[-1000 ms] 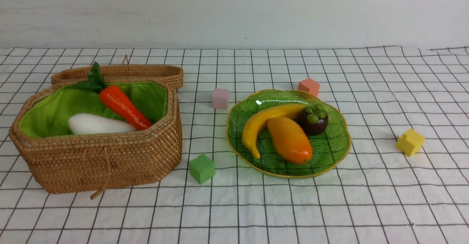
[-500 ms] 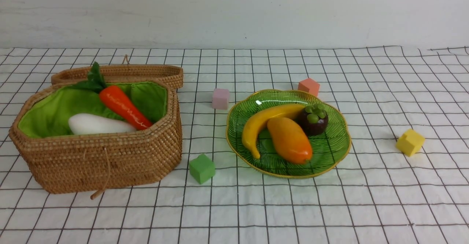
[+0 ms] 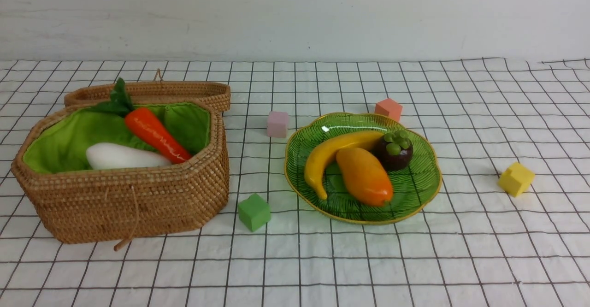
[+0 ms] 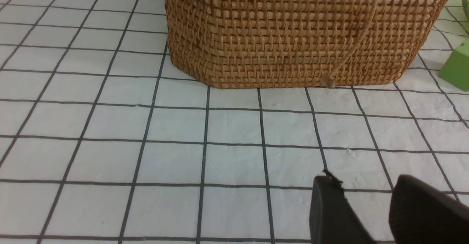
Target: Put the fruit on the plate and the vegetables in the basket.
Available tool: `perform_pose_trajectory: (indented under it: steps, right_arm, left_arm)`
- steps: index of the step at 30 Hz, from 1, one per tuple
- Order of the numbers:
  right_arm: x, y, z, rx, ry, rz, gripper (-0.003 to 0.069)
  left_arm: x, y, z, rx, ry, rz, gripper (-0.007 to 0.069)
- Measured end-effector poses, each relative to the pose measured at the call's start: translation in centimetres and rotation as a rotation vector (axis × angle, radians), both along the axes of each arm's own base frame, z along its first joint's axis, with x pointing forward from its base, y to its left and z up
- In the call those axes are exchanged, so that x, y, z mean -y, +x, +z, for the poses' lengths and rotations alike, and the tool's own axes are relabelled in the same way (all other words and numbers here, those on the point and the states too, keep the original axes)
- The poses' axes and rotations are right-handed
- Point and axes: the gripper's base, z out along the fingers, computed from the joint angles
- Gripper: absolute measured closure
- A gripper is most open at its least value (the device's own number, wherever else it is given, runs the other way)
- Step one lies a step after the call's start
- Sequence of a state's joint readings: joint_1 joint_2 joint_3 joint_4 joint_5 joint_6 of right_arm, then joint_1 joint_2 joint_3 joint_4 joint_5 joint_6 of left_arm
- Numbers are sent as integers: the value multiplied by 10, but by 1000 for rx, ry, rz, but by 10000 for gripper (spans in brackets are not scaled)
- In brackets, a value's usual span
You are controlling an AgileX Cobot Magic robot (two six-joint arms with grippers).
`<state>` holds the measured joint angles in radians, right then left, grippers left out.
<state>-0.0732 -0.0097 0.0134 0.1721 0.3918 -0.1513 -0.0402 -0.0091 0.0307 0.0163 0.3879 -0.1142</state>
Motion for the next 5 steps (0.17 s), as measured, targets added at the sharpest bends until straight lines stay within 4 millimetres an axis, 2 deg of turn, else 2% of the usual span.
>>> perform_pose_trajectory:
  steps: [5]
  right_arm:
    - [0, 0, 0, 0, 0, 0, 550]
  left_arm:
    - [0, 0, 0, 0, 0, 0, 386]
